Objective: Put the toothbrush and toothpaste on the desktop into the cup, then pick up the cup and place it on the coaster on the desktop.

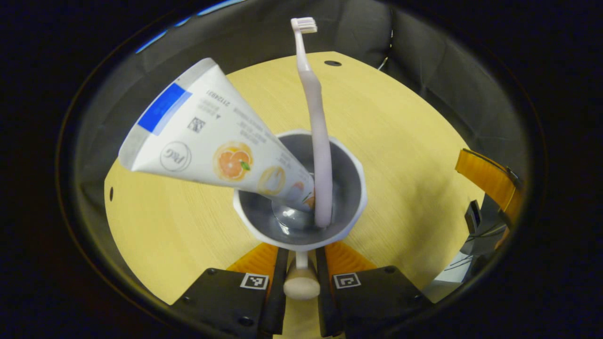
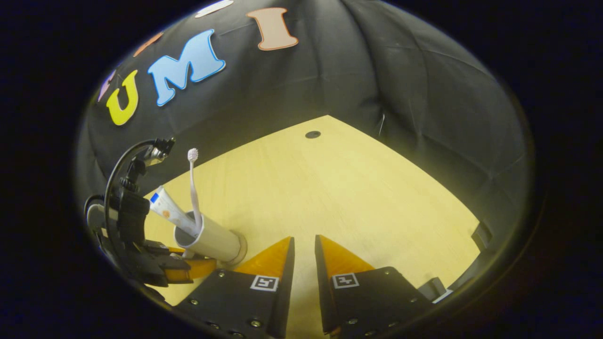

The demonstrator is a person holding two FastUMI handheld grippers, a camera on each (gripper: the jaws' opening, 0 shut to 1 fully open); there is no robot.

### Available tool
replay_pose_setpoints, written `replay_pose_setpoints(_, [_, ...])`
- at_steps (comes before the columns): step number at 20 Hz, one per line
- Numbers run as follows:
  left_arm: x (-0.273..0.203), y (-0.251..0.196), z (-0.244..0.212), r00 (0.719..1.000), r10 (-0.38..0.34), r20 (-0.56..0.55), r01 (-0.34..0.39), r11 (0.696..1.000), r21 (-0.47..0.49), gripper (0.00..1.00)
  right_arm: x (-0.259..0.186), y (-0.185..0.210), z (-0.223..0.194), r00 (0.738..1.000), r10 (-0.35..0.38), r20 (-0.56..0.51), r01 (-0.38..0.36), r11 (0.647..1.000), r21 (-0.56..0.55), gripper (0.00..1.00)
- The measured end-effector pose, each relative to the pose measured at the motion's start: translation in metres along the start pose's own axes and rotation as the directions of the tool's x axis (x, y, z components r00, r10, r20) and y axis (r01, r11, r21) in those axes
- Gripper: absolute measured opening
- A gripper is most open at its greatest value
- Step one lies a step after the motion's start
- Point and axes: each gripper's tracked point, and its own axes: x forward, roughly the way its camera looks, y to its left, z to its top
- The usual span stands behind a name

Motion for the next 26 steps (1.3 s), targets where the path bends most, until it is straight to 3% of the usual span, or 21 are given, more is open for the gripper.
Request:
replay_pose_setpoints(11, [-0.006,-0.003,0.001,0.999,0.03,-0.011,-0.03,0.999,0.013,0.4,0.004,-0.004,0.008,1.0,0.012,-0.017,-0.012,1.0,0.008,0.27])
replay_pose_setpoints(18, [-0.022,-0.003,0.0,0.998,0.052,0.046,-0.052,0.999,-0.003,0.43,0.002,0.007,0.013,0.999,0.038,-0.021,-0.038,0.999,-0.018,0.27])
replay_pose_setpoints(26, [-0.053,-0.004,-0.016,0.989,0.066,0.135,-0.051,0.992,-0.114,0.42,-0.017,0.035,0.016,0.994,0.108,-0.023,-0.11,0.988,-0.107,0.27])
